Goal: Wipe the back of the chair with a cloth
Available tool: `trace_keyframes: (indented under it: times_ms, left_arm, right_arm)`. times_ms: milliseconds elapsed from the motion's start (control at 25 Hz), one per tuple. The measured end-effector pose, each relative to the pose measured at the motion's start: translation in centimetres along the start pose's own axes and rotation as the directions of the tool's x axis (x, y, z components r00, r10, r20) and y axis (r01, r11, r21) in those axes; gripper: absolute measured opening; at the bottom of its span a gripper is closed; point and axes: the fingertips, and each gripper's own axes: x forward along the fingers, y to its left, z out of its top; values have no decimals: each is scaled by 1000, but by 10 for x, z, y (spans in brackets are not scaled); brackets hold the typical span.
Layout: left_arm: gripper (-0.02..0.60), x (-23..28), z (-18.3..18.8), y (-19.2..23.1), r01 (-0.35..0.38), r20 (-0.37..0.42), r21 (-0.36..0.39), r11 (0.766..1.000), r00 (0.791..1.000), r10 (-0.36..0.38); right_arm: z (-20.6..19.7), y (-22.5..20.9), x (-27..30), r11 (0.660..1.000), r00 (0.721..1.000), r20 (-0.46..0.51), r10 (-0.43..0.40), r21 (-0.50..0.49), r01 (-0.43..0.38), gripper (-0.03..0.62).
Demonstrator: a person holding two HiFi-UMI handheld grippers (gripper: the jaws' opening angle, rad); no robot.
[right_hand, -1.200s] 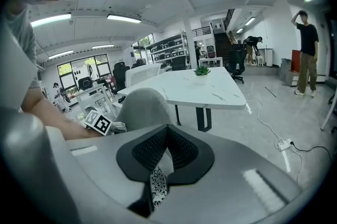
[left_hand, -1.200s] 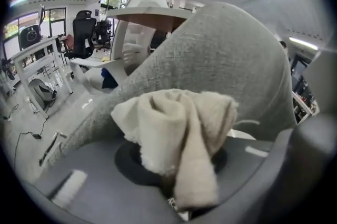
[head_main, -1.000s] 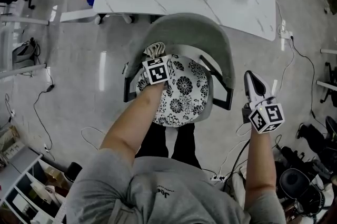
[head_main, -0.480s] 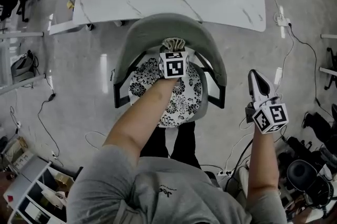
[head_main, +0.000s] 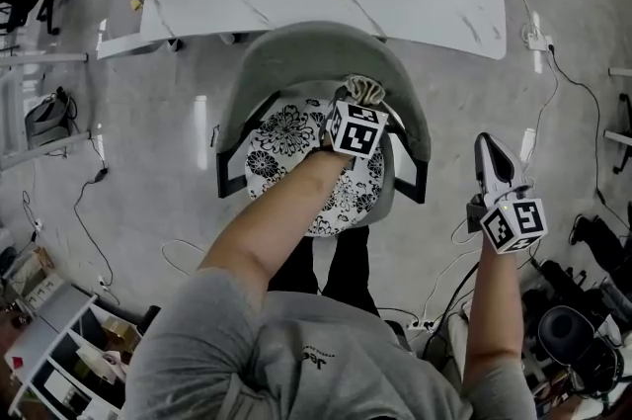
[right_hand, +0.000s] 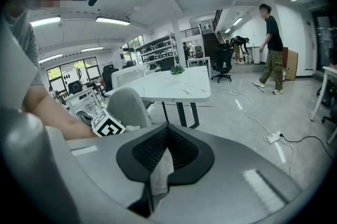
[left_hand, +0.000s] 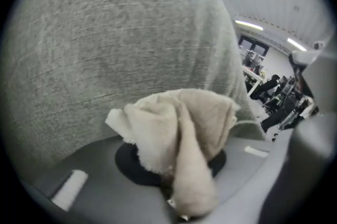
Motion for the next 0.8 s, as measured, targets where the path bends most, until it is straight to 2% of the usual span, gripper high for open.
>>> trace_keyframes:
  times_ms: [120,200,280,360,400,480,600,680,760,800]
  left_arm:
    - [95,-2,2,-31,113,-18,58,992,994,-112]
    - [97,-10,5,-35,160,8,47,986,987,-161]
    - [101,-27,1,-13,133,54,-35,991,990,-131]
    - [101,-50,-24,38,22,67,-185,983,998,-10]
    - [101,-65,-43,68,-52,58,-263,963,996,70]
    - [101,-101,-82,127,-199,20,-390,899,974,225]
    - [101,-148,-126,187,-346,-27,-488,801,924,382]
    - [101,-163,-141,204,-380,-37,-527,760,904,426]
    - [101,-167,-145,212,-376,-33,-578,724,897,440]
    - [101,-167,-145,215,-366,-30,-616,698,896,443]
  right_arm:
    - [5,10,5,1000,1000,1,8,-10,-8,2]
    - [9,18,7,1000,1000,6,17,-19,-17,2]
    - [13,28,10,999,1000,6,26,-28,-26,2]
    - [16,38,13,999,999,7,35,-34,-35,2]
    - [16,42,15,999,999,10,41,-36,-40,2]
    - [17,53,18,998,999,12,52,-34,-51,2]
    - [17,73,26,997,997,6,74,-36,-74,2]
    - [14,83,32,995,996,-1,91,-38,-91,2]
    - [12,93,37,994,995,-9,104,-39,-104,2]
    - [12,97,39,993,994,-12,109,-40,-109,2]
